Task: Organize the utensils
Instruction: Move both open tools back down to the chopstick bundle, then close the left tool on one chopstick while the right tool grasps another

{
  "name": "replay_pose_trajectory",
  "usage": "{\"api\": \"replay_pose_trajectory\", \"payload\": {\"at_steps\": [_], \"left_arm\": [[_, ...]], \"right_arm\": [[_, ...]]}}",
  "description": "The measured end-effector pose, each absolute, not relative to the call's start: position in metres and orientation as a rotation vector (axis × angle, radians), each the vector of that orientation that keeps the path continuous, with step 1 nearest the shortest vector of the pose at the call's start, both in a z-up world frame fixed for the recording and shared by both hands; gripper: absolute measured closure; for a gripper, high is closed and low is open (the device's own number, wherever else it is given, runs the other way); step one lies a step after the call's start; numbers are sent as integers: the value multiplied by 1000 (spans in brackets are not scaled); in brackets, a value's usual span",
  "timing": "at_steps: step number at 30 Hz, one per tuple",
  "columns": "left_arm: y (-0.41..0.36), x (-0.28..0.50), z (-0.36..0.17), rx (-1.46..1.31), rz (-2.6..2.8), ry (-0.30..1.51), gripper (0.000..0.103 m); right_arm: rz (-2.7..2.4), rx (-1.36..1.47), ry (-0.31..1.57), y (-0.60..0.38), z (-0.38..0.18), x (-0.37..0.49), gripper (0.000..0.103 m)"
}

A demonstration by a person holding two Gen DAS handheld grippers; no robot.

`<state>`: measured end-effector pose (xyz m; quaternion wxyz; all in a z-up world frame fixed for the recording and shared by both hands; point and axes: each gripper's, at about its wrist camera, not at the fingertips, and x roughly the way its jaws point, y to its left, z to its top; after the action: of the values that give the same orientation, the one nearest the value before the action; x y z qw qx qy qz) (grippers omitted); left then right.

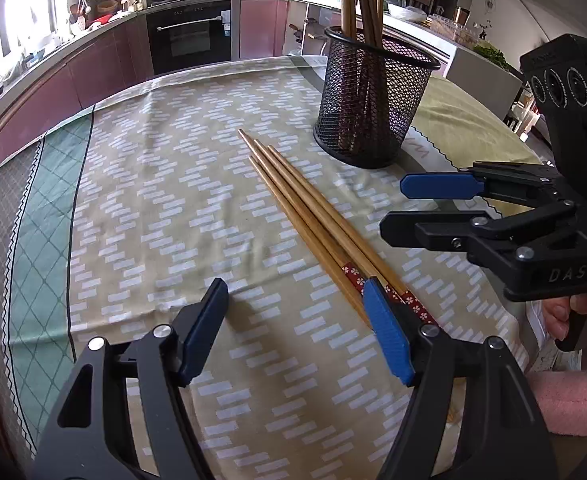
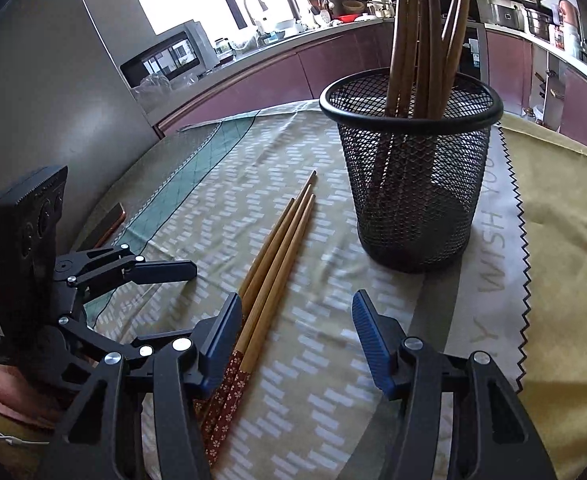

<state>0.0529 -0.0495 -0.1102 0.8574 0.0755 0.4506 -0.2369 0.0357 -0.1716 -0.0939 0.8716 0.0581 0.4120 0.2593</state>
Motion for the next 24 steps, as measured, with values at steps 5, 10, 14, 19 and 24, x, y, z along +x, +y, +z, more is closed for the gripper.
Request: {"api": "replay_pose_trajectory", "payload": {"at_steps": [5, 10, 14, 19, 24], "left_arm": [[-50, 54, -109, 167, -494, 946, 37], [-51, 55, -108, 168, -498, 946, 38], [-51, 58, -108, 170, -494, 950, 40], [-52, 60, -108, 170, -490, 950, 40], [-50, 63, -108, 170, -488, 951, 45]], "right_arm": [[525, 81, 867, -165, -95, 37, 50], [508, 72, 874, -165, -96, 40, 53], [499, 44, 881, -160, -98, 43, 56], [505, 24, 885, -152, -100, 45, 57], [493, -11, 888, -148, -100, 46, 58]]}}
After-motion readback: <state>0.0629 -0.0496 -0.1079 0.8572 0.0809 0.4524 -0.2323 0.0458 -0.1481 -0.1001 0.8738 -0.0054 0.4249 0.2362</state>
